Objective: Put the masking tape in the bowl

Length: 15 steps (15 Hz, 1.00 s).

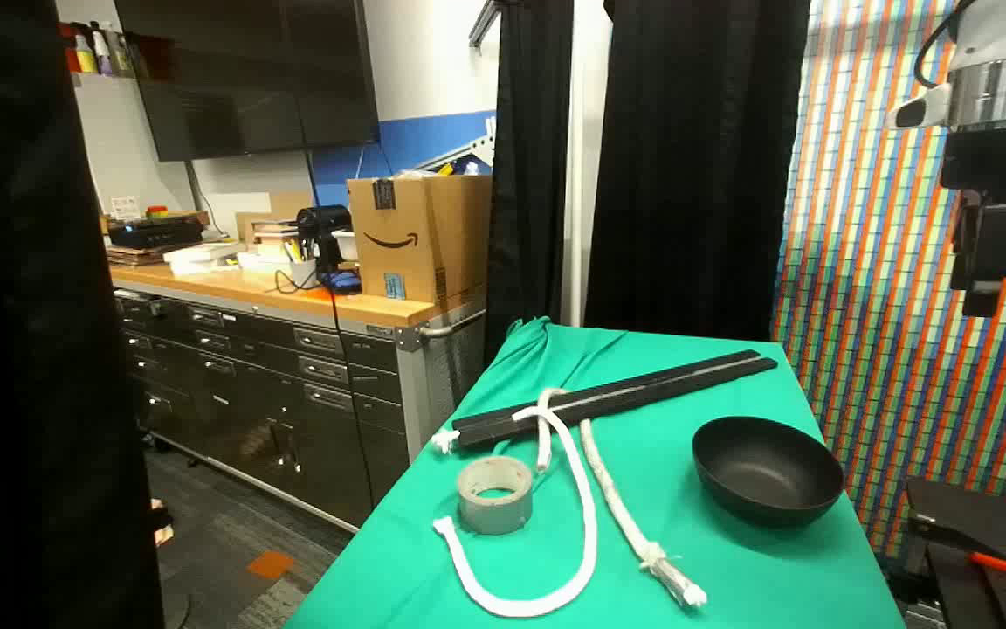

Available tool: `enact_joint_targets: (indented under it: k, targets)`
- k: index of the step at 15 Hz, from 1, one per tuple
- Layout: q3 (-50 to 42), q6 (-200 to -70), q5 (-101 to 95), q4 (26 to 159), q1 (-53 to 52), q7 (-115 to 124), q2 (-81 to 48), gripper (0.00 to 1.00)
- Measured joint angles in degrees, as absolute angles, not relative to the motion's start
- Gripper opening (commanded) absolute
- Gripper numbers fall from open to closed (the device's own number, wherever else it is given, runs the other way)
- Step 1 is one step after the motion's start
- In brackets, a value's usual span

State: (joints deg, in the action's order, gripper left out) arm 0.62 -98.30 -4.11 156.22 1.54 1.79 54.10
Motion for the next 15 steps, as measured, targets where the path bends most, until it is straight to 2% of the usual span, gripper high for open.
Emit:
enact_joint_targets:
  k: [15]
  targets:
    - [0.62,-98.31,-4.11,156.39,1.55,2.91,54.09,1.00]
